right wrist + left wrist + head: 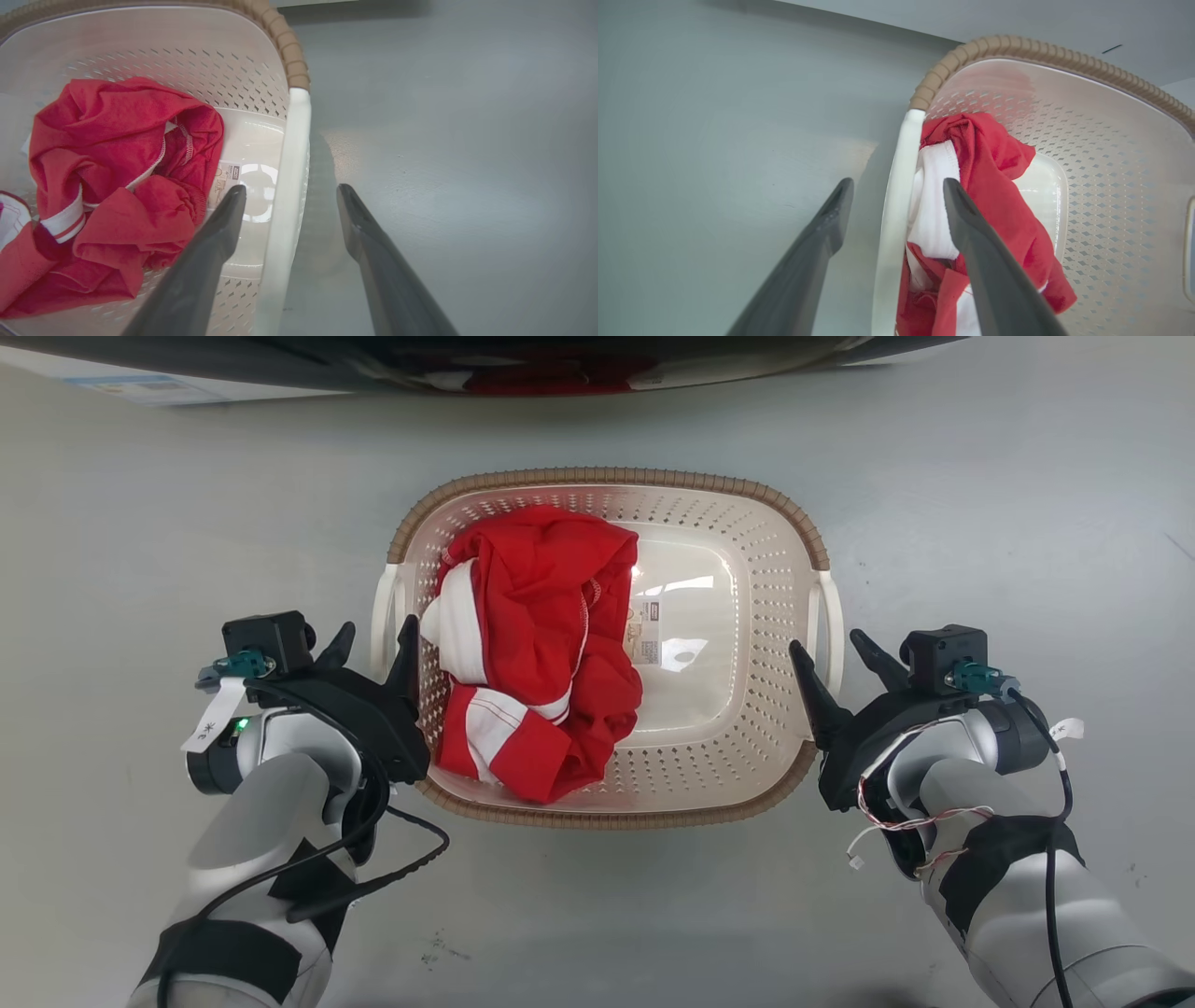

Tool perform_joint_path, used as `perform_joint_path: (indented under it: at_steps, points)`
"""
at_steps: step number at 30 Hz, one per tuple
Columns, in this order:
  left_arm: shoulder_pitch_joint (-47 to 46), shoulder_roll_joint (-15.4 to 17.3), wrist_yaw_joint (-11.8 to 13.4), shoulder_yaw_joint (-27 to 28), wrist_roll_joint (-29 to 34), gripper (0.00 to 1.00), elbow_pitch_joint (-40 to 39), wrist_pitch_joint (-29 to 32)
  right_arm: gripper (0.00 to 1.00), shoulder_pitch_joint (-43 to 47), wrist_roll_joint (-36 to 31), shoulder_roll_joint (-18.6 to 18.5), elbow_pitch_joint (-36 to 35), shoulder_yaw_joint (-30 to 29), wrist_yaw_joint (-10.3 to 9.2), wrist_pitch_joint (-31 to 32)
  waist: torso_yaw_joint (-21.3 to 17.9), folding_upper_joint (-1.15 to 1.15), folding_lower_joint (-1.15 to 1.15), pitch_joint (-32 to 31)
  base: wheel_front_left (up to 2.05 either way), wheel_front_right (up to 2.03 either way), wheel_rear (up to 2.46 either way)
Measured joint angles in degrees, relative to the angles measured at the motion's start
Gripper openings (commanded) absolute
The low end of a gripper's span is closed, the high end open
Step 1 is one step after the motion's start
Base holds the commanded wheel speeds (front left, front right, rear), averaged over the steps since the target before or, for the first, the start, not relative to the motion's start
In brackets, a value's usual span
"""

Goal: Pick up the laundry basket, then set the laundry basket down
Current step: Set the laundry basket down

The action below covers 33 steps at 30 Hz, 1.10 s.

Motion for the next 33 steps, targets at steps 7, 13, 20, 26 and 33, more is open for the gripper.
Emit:
perform_joint_path:
  at_steps: [7, 13, 20, 26, 33]
  points:
    - [1.06, 0.01, 0.0, -0.99, 0.0, 1.0, 0.7, -0.25, 1.0, 1.02, -0.07, -0.03, 0.23, -0.18, 0.0, 0.0, 0.1, 0.0, 0.0, -2.14, 0.0, 0.0, 0.0]
    - [2.61, 0.02, 0.0, -1.91, 0.25, 1.0, 1.64, -0.43, 1.0, 2.29, -0.18, -0.04, 0.51, -0.4, 0.0, 0.0, 0.14, 0.0, 0.0, -5.22, 0.0, 0.0, 0.0]
    - [4.82, 0.1, 0.0, -3.23, 0.8, 1.0, 2.07, -0.91, 1.0, 4.83, -0.18, -0.01, 0.37, -1.35, -0.01, 0.0, 0.09, 0.0, 0.0, -10.25, 0.0, 0.0, 0.0]
    - [7.17, 0.13, 0.0, -3.71, 1.33, 1.0, 2.22, -1.43, 1.0, 7.7, 0.48, -0.1, -0.13, -3.18, -0.09, 0.0, 0.03, 0.0, 0.0, -15.06, 0.0, 0.0, 0.0]
    - [10.28, 0.33, 0.0, -5.02, 2.89, 1.0, 2.19, -1.66, 1.0, 11.8, 0.74, -0.58, -1.7, -4.53, -0.42, 0.0, -0.04, -0.01, 0.0, -20.91, 0.0, 0.0, 0.0]
